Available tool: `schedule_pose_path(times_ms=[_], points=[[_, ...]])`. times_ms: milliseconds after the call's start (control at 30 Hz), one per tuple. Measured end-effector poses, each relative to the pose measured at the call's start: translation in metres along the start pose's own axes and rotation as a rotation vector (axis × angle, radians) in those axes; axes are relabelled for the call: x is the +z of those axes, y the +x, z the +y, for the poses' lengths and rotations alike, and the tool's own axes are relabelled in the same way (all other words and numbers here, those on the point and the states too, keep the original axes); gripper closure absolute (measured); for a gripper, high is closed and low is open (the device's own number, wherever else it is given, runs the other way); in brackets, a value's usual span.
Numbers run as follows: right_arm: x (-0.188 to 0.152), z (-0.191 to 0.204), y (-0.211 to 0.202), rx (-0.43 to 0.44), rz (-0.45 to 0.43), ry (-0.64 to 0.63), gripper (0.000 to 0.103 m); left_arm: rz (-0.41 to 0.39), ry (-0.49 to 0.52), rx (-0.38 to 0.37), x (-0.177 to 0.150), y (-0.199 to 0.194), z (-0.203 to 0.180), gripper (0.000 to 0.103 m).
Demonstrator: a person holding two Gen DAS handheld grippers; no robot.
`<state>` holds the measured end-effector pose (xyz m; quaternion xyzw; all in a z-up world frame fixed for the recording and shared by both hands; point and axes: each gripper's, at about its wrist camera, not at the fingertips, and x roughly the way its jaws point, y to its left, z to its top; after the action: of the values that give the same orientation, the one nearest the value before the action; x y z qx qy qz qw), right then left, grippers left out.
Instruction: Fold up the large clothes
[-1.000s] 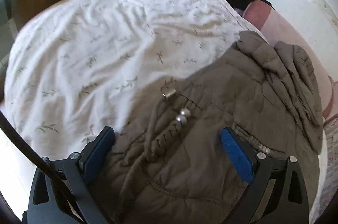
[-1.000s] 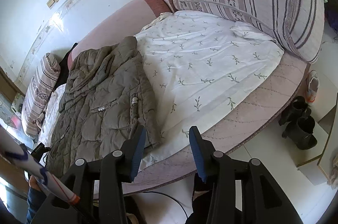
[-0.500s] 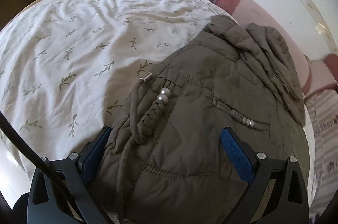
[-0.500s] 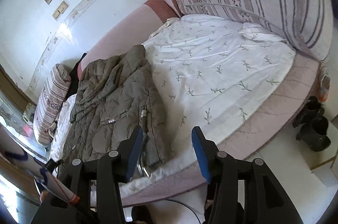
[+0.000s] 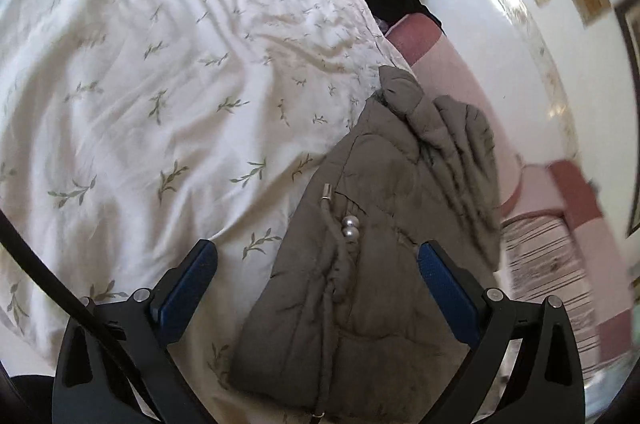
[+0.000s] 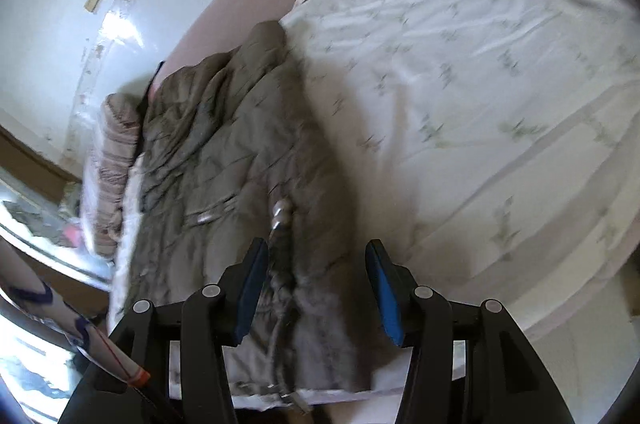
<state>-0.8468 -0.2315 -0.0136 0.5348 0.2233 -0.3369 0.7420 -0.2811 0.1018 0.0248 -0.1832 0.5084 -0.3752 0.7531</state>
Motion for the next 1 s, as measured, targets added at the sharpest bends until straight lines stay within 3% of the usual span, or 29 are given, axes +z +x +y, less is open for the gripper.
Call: schedule_pose_path(times_ms=[200,500,667,733,800,867,933,1000], points=[[-0.024,0.008,0.019,0.066,0.075,0.012,0.047,0.032,0.035,-0.022,-0.007,-0.002,-0.001,0.003],[-0.062,0.029,0.040,0.192,0.112,0.055,0.051,0.122,0.133,-0.060,-0.038,0.002,-0.021,0.004],[-0.072,0.040,0.043,0.173,0.032,0.045,0.058,0.186,0.187,-0.128,-0.061,0.008,-0.037,0.004],[-0.069,0.036,0.040,0.164,0.006,0.065,0.059,0.173,0.221,-0.110,-0.064,0.010,-0.043,0.004],[-0.066,0.034,0.040,0.154,0.000,0.063,0.065,0.125,0.239,-0.084,-0.061,0.010,-0.046,0.011],[-0.068,0.035,0.041,0.143,0.000,0.048,0.072,0.103,0.269,-0.040,-0.060,0.014,-0.050,0.028],[-0.068,0.039,0.041,0.117,-0.001,0.013,0.074,0.089,0.301,0.008,-0.063,0.018,-0.053,0.037],[-0.069,0.038,0.041,0.111,-0.001,0.005,0.075,0.065,0.368,0.058,-0.069,0.021,-0.062,0.040]])
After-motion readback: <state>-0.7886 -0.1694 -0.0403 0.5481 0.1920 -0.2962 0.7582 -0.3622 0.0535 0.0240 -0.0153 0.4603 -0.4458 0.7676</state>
